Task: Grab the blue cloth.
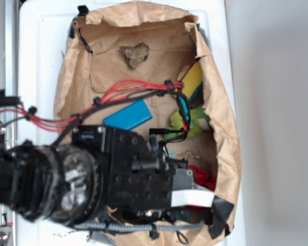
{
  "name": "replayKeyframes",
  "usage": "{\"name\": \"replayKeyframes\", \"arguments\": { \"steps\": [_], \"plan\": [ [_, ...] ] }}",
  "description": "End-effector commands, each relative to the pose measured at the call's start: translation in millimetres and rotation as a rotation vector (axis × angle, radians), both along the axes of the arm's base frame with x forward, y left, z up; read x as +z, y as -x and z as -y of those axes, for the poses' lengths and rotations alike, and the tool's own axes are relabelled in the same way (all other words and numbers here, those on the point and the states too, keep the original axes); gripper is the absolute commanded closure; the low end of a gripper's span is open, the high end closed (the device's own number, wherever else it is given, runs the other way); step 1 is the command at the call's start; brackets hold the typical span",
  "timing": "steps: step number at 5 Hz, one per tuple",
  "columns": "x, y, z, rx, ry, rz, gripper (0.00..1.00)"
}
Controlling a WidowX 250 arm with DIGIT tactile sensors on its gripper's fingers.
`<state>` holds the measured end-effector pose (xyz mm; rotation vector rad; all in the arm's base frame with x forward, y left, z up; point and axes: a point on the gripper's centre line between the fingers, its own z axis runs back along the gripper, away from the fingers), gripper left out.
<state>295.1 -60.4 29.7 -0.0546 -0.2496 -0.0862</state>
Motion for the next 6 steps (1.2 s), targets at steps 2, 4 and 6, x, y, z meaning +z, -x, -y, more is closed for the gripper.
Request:
{"name": "replayKeyframes", "arguments": {
  "steps": [2, 4, 6],
  "plan": [
    [13.8, 1.1, -0.7, 0.015, 0.045, 0.021, 1.00],
    [38.9, 3.0, -32.8, 0.097, 0.066, 0.012, 1.00],
    [59.8, 13.6, -51.0, 0.153, -0.006, 0.035, 1.00]
  ]
}}
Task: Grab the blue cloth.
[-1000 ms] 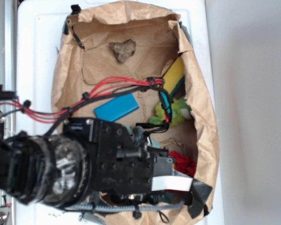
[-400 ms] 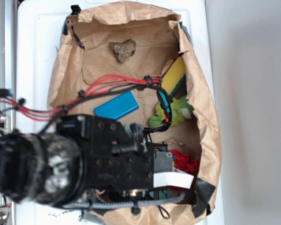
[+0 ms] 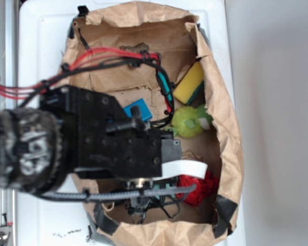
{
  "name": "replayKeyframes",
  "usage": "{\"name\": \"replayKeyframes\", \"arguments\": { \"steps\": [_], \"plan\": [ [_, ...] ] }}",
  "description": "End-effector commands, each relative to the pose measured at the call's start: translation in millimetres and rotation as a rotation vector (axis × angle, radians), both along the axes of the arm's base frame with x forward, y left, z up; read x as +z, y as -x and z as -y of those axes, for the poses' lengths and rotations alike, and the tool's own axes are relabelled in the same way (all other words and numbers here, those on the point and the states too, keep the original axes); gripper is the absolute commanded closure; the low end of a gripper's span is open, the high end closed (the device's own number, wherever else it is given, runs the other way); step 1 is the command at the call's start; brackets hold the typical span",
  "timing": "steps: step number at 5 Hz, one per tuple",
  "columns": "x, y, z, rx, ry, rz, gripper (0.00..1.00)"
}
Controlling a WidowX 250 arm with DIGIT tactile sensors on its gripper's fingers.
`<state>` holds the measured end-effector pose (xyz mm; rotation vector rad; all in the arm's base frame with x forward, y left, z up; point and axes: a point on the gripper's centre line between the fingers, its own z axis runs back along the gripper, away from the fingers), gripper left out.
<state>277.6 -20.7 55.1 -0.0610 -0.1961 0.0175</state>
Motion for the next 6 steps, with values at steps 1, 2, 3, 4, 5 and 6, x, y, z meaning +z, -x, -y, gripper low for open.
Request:
{"name": "replayKeyframes", "arguments": {
  "steps": [1, 2, 3, 4, 5, 6],
  "plan": [
    [52.5, -3.2, -21.1, 0.091, -0.045, 0.109, 1.00],
    [64.5, -2.1, -27.7, 0.101, -0.062, 0.107, 1.00],
    [88.5, -0.3, -35.6, 0.118, -0.076, 0.110, 1.00],
    [105.0, -7.5, -43.7, 0.147, -0.036, 0.090, 1.00],
    [115.2, -8.4, -45.5, 0.146, -0.008, 0.098, 1.00],
    [121.8, -7.2, -47.5, 0.138, 0.005, 0.104, 1.00]
  ]
}}
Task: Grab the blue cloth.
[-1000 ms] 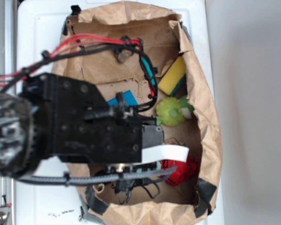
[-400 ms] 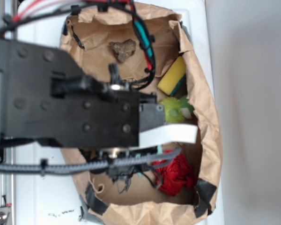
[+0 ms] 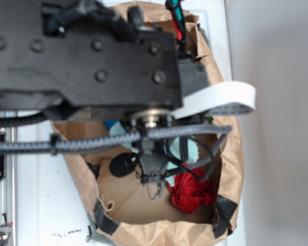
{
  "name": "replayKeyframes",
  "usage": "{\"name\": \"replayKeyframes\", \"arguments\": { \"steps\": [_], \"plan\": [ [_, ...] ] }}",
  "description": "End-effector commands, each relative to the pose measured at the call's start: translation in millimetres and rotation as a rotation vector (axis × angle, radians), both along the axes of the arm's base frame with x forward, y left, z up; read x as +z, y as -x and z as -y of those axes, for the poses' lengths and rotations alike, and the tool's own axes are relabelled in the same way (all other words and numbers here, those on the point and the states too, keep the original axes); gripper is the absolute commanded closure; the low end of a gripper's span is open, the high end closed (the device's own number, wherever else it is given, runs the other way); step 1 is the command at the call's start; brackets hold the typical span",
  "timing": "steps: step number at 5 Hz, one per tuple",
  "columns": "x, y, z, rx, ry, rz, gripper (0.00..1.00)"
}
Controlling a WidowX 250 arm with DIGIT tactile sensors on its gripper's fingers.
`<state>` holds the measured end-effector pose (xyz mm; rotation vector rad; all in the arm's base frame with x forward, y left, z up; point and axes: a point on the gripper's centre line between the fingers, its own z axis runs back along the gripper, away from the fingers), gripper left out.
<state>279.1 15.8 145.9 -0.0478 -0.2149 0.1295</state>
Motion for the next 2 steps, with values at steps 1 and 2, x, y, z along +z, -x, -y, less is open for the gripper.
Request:
{"name": "replayKeyframes", "arguments": {
  "steps": [1, 2],
  "plan": [
    [33.2, -2.0, -6.6, 0.005, -0.018, 0.119, 1.00],
    [36.5, -1.7, -6.9, 0.002, -0.015, 0.130, 1.00]
  ]
}}
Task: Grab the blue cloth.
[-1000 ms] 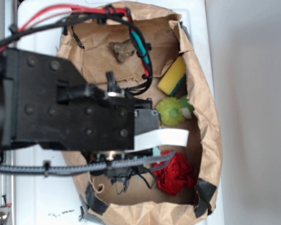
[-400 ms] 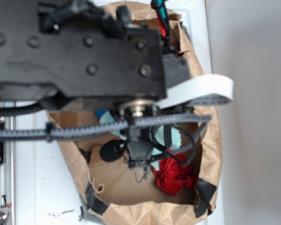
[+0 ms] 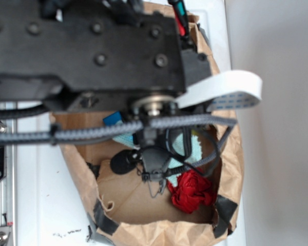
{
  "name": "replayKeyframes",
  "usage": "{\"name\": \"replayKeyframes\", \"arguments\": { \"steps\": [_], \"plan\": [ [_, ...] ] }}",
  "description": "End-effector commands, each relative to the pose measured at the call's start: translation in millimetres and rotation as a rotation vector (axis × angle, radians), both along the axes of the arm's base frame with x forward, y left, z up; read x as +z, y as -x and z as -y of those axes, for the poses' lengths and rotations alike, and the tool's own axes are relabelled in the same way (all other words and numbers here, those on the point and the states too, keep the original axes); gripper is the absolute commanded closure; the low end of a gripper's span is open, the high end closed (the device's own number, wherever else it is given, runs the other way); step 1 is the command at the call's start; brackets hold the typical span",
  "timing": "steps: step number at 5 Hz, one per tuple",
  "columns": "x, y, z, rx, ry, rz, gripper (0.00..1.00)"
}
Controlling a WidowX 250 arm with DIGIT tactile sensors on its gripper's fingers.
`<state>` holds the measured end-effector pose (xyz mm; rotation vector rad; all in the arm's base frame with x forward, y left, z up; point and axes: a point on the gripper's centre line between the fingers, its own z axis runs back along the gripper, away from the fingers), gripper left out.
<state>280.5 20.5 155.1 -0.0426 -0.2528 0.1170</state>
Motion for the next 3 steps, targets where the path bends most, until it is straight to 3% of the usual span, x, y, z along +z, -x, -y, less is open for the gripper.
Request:
{"name": "replayKeyframes", "arguments": {
  "steps": [1, 3],
  "plan": [
    [26.2, 0.7, -1.7, 0.010, -0.013, 0.101, 1.00],
    [22.9, 2.4, 2.0, -0.006, 0.003, 0.111, 1.00]
  ]
}}
